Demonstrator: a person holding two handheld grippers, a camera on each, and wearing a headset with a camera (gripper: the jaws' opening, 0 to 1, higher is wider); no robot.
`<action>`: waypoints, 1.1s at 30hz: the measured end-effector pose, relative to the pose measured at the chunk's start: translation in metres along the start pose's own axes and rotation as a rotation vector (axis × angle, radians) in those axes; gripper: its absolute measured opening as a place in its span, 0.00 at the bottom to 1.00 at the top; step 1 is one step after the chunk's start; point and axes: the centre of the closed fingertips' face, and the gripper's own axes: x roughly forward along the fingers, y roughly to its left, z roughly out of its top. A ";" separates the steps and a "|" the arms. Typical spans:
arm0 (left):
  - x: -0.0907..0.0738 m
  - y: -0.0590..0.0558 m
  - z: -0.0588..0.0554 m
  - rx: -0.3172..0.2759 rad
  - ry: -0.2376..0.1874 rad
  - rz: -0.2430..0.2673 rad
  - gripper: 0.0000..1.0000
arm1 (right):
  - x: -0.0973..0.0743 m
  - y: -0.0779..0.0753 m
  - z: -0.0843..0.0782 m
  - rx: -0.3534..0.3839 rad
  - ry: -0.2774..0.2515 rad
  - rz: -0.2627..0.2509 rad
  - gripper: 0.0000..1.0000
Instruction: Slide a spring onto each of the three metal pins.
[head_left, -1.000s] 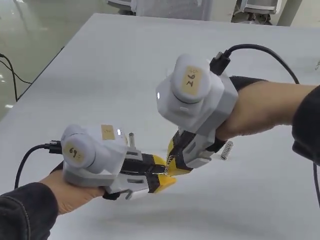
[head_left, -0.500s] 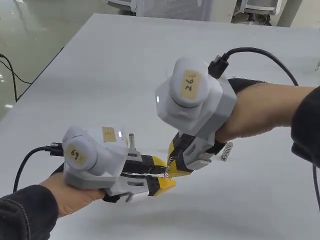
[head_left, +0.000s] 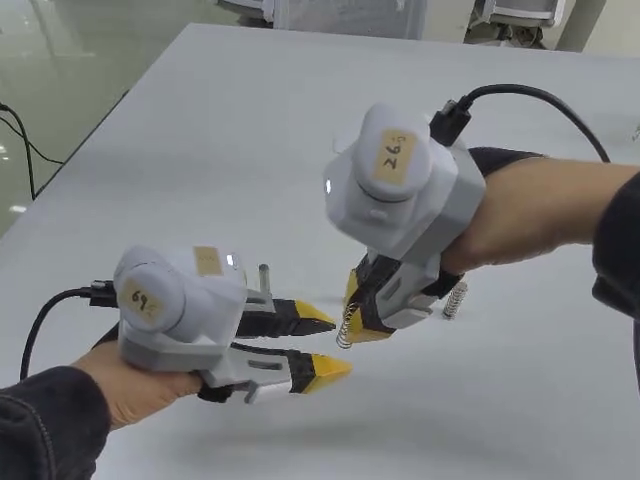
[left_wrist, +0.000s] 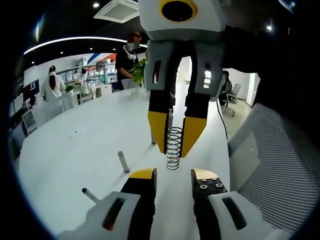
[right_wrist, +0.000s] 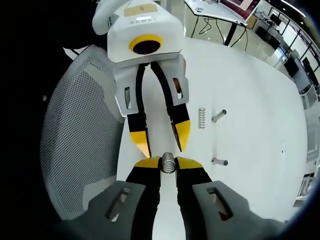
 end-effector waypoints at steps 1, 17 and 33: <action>-0.001 0.001 0.000 0.000 0.001 0.004 0.29 | 0.000 0.000 0.000 0.002 0.001 0.000 0.13; -0.019 0.013 -0.009 -0.052 -0.016 0.072 0.52 | -0.002 -0.007 -0.004 0.017 0.005 -0.006 0.13; -0.037 0.020 -0.014 -0.093 -0.036 0.128 0.64 | -0.011 -0.040 -0.022 0.073 0.022 -0.063 0.13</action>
